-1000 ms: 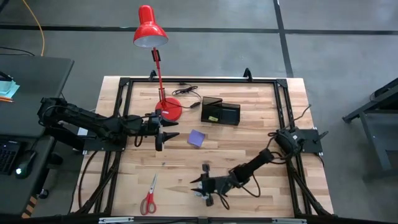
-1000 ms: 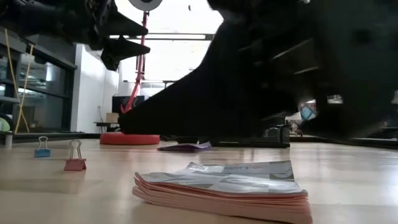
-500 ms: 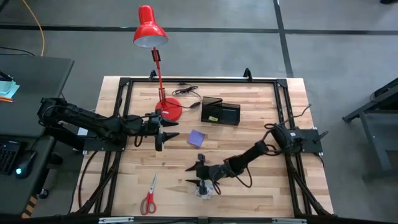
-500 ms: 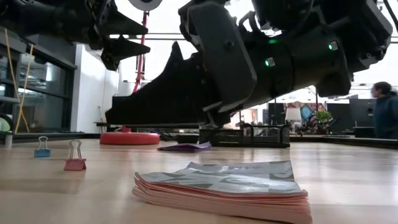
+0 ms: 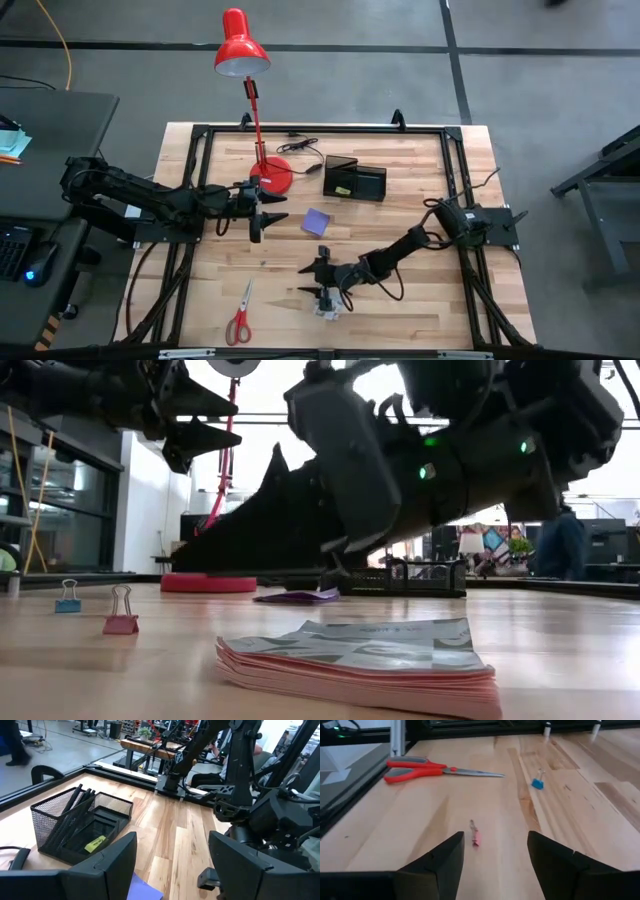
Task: Pick and place office supplies into organizer
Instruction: Put the pink binder clip into the black desk organizer
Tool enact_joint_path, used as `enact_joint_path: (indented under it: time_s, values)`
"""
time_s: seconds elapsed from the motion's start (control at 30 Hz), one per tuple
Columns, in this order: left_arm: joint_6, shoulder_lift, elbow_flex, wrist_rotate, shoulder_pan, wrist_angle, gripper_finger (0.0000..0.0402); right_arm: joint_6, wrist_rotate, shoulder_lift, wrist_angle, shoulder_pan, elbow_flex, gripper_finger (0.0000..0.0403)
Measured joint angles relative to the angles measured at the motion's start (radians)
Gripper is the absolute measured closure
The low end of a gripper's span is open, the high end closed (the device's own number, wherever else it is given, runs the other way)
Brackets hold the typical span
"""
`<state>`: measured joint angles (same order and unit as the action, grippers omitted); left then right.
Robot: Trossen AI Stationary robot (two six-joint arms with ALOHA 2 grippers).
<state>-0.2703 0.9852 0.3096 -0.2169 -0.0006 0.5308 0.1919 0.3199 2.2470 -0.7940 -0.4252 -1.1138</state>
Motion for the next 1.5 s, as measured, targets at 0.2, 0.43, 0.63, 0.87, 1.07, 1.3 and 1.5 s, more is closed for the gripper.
enact_joint_path:
  time_s: [0.2, 0.43, 0.63, 0.87, 1.07, 1.3, 1.5]
  values:
    - [0.0, 0.0, 0.0, 0.0, 0.0, 0.0, 0.0169, -0.007, -0.019, 0.088, -0.009, 0.0, -0.075, 0.0189]
    - [0.0, 0.0, 0.0, 0.001, 0.0, -0.002, 0.0169, -0.007, -0.045, 0.146, -0.01, 0.002, -0.149, 0.0191]
    - [0.0, 0.0, 0.0, 0.002, 0.0, -0.002, 0.0169, -0.027, -0.049, 0.173, 0.069, 0.002, -0.222, 0.0192]
    - [0.0, 0.0, 0.0, 0.003, 0.0, -0.003, 0.0169, -0.027, -0.035, 0.173, 0.092, 0.002, -0.228, 0.0214]
    - [0.0, 0.0, 0.0, 0.003, 0.0, -0.003, 0.0169, -0.028, -0.034, 0.173, 0.092, 0.002, -0.228, 0.0254]
    - [0.0, 0.0, 0.0, 0.003, 0.0, -0.003, 0.0169, -0.028, -0.034, 0.173, 0.094, 0.004, -0.228, 0.0306]
    - [0.0, 0.0, 0.0, 0.003, 0.0, -0.003, 0.0169, -0.036, -0.036, 0.173, 0.1, 0.004, -0.228, 0.0353]
